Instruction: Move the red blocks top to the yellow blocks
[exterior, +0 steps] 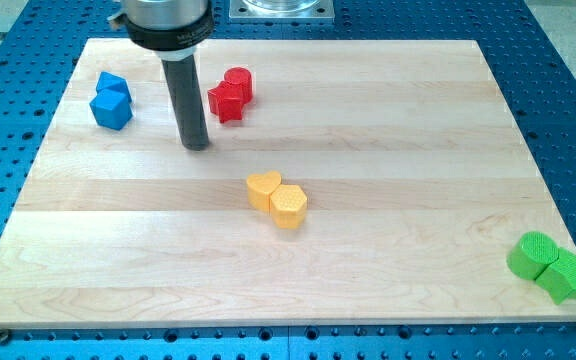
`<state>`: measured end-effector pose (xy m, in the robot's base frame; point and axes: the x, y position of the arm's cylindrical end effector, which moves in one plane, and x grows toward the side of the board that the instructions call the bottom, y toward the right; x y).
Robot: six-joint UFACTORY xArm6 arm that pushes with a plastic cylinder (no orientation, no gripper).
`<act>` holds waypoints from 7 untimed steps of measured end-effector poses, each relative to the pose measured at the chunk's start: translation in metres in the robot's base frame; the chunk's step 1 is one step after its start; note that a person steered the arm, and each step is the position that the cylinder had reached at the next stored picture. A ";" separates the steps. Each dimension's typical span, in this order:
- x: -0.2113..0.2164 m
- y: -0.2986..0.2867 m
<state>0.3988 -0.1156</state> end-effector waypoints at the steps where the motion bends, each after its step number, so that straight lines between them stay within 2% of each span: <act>1: 0.000 -0.016; 2: -0.009 -0.049; 3: -0.013 -0.049; 5: -0.033 -0.024; 6: -0.024 -0.004; 7: -0.039 -0.013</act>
<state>0.3601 -0.1286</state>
